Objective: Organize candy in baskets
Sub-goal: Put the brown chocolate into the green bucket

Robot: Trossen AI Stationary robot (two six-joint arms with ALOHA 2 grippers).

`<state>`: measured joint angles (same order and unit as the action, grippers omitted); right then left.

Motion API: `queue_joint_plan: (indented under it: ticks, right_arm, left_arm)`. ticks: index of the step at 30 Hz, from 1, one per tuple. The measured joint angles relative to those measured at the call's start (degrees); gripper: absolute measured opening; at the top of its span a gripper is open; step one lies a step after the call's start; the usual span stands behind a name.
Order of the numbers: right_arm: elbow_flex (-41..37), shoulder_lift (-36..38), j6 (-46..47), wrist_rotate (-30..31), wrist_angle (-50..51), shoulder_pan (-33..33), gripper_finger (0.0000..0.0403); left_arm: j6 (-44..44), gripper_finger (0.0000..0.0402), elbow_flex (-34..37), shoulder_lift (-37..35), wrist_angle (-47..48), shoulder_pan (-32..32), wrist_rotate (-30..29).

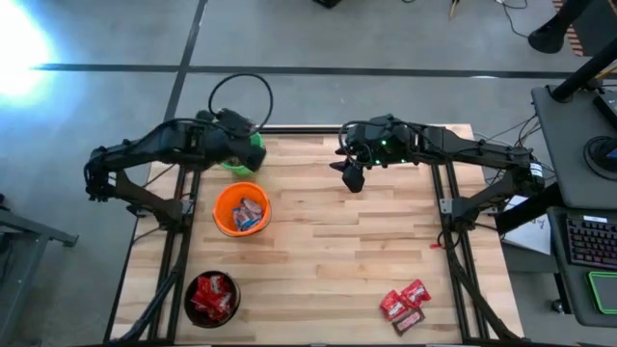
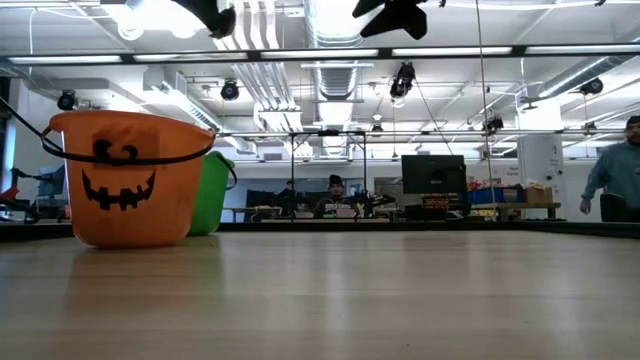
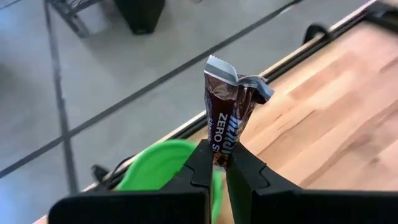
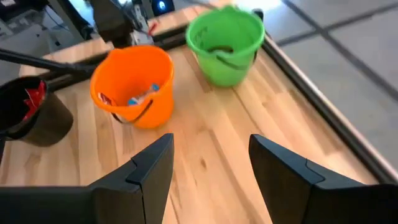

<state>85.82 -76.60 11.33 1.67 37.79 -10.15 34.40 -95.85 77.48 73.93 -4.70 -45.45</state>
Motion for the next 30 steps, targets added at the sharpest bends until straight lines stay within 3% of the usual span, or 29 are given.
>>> queue_joint_plan:
  ticks: [4,11,16,24,30]
  right_arm:
    - [0.0,0.0,2.9,0.52,4.19,0.0,0.0201]
    - [0.0,0.0,4.59,9.02,10.75,-0.84,0.0201]
    - [0.0,0.0,3.7,13.15,13.07,-5.13,0.0201]
    - [0.0,0.35,3.57,13.36,13.0,-14.91,0.0201]
    - [0.0,0.38,1.5,12.91,13.07,-19.48,0.0201]
  left_arm:
    - [-0.09,0.0,0.0,-1.55,4.22,-1.97,1.1]
    - [-3.43,0.0,0.0,-3.26,5.14,-9.34,1.42]
    - [-7.5,0.0,0.0,-2.05,3.42,-16.57,5.88]
    - [-11.08,0.0,0.0,1.08,3.89,-25.86,14.76]
    - [-11.4,0.0,0.0,2.43,8.4,-30.3,18.03]
